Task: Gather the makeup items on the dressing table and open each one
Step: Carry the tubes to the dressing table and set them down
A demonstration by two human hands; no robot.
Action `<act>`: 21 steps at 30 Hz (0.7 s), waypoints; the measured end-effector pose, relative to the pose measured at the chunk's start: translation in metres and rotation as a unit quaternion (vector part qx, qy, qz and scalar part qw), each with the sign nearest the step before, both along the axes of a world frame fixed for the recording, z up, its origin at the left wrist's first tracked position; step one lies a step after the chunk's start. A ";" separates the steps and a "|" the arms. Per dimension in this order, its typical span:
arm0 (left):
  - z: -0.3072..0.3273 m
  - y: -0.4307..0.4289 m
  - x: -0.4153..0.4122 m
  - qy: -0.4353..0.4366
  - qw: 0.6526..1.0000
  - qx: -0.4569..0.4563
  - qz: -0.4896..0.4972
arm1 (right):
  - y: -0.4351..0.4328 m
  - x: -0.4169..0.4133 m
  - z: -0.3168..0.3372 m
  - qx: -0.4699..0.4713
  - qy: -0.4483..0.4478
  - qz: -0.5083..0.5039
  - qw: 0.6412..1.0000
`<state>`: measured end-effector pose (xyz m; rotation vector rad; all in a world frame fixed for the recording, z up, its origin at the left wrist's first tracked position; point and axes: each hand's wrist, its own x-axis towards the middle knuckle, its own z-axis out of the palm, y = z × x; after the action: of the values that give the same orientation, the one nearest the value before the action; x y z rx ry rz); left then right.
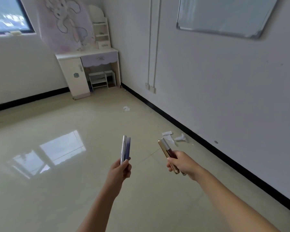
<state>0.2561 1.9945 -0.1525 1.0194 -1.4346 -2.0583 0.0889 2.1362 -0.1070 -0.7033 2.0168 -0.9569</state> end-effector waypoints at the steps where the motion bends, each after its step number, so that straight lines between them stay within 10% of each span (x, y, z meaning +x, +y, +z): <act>1: 0.002 0.002 -0.009 0.001 1.000 -0.004 0.009 | -0.003 -0.012 0.001 0.001 -0.005 0.012 1.000; 21: 0.016 -0.166 -0.135 -0.008 0.992 -0.030 0.119 | -0.225 -0.167 0.015 -0.009 -0.021 0.168 0.986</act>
<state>0.1213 1.8284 -0.1368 1.1246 -1.3050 -1.8308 -0.0778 1.9112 -0.0922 -0.9875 1.7805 -0.7830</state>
